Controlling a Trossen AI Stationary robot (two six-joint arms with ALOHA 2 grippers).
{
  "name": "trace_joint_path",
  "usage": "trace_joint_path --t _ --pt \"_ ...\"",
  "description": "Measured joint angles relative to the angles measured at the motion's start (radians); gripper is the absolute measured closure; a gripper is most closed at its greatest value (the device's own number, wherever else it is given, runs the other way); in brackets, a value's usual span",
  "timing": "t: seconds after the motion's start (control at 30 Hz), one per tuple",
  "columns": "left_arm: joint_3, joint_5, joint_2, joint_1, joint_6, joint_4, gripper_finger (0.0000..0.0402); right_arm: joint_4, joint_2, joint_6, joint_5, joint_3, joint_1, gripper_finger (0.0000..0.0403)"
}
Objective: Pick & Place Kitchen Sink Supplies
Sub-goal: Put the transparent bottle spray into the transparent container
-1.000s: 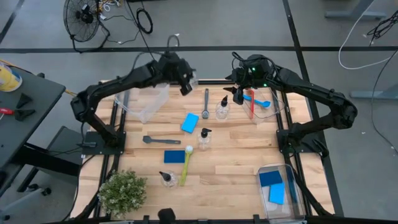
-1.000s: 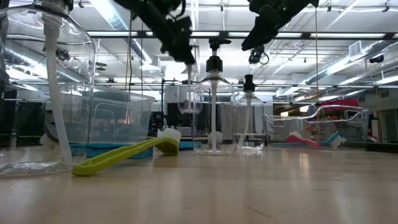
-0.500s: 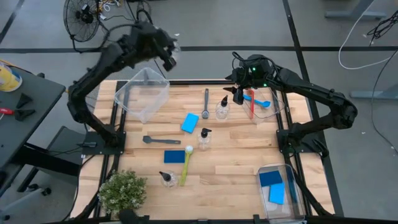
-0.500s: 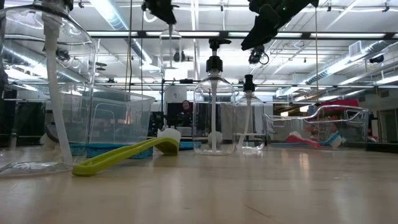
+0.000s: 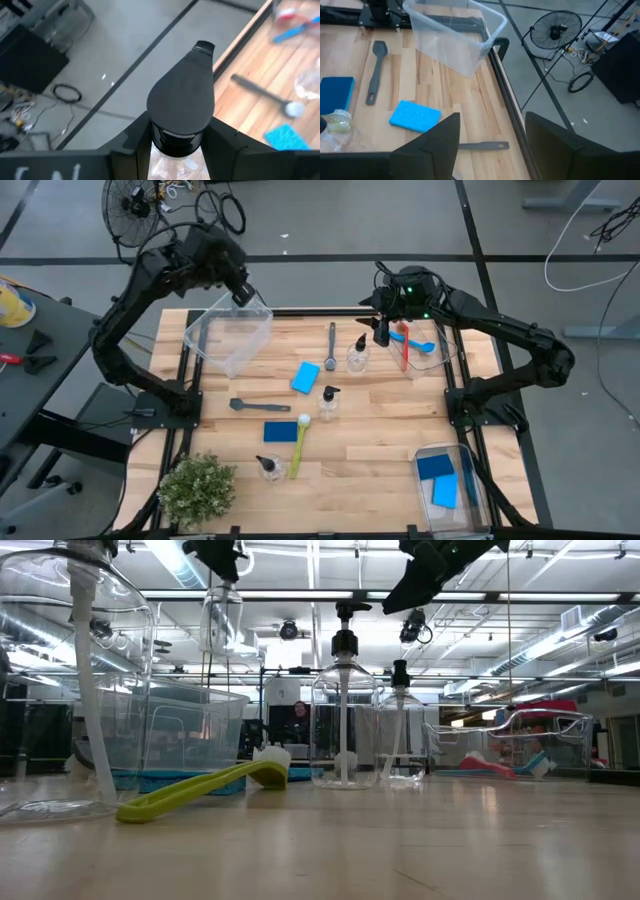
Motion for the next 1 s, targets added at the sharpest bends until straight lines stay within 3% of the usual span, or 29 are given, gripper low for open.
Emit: trace_joint_path --t 0.17,0.53,1.0 --pt "-0.13 -0.032 -0.027 0.01 -0.01 0.059 0.0262 0.002 0.0 0.029 0.0 0.0 0.0 0.0176" --pt "-0.601 -0.04 -0.166 0.066 -0.097 0.391 0.0262 0.002 0.0 0.034 0.001 0.0 0.0 0.0176" --pt "-0.946 -0.182 -0.181 0.082 -0.237 0.705 0.0262 0.008 0.0 0.053 0.003 0.0 0.0 0.0176"
